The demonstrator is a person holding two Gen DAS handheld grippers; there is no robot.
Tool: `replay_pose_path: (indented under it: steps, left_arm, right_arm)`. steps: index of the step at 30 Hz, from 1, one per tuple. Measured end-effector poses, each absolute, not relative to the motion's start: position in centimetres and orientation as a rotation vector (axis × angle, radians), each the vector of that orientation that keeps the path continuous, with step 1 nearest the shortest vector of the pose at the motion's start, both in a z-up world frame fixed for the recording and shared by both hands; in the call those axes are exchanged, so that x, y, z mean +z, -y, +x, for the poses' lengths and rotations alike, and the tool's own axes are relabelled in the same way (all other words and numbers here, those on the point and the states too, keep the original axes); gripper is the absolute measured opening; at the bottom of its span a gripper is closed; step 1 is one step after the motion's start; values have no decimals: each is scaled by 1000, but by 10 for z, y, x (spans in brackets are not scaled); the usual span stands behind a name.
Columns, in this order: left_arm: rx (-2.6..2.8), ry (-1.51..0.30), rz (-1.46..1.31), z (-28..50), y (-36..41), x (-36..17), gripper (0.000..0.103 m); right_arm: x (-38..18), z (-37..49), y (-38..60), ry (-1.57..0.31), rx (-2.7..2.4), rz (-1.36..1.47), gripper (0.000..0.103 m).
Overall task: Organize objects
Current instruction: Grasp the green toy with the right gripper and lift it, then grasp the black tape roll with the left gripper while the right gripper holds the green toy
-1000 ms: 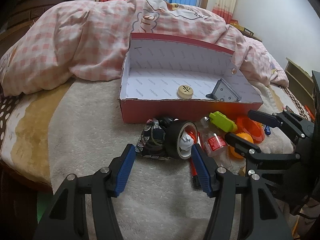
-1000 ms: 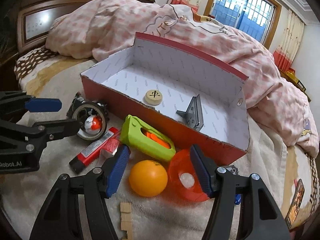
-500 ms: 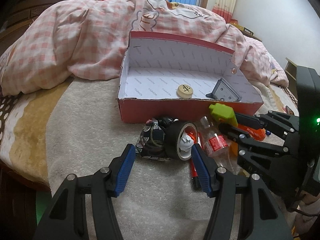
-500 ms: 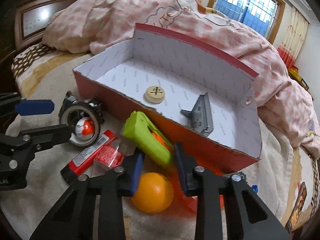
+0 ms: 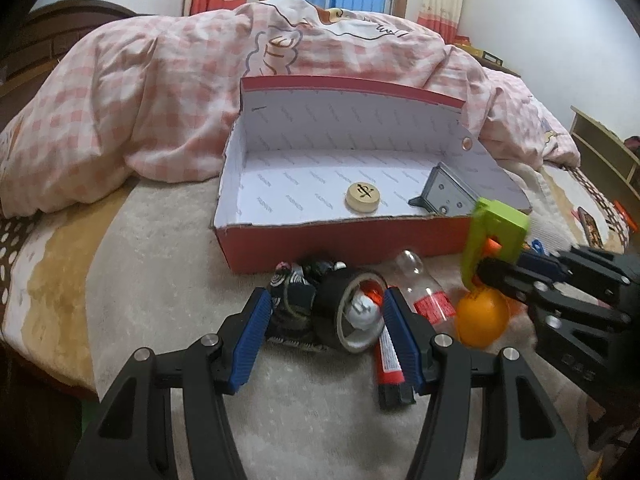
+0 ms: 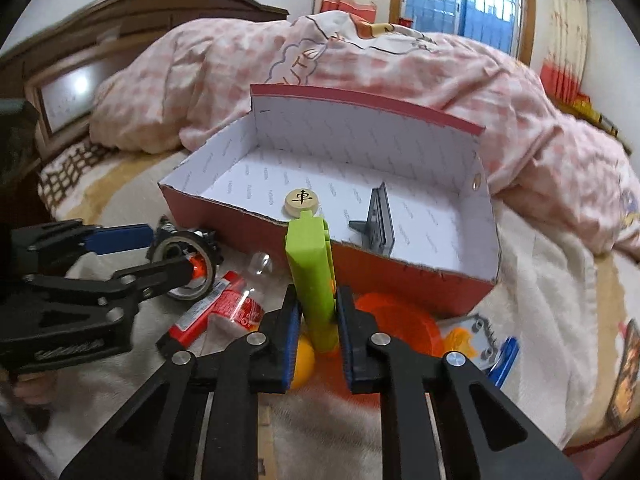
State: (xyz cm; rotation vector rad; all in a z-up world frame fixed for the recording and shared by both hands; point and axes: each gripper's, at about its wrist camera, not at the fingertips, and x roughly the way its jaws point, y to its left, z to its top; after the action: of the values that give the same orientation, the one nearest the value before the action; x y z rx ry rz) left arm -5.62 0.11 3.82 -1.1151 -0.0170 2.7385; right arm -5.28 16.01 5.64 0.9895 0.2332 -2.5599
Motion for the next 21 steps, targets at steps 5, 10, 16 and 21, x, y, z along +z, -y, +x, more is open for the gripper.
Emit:
replay_pose_path:
  steps: [5, 10, 16, 21]
  left_arm:
    - [2733, -1, -1100, -58, -4, 41, 53]
    - [2696, -60, -1071, -49, -15, 46, 41]
    - [2636, -78, -1053, -40, -25, 48, 41]
    - [2582, -70, -1040, -39, -33, 48, 41]
  right_arm:
    - [56, -48, -165, -189, -2549, 979, 18]
    - [55, -49, -170, -149, -2544, 972, 18]
    - [53, -50, -176, -112, -2536, 969, 18]
    - [52, -51, -180, -74, -2529, 974, 18]
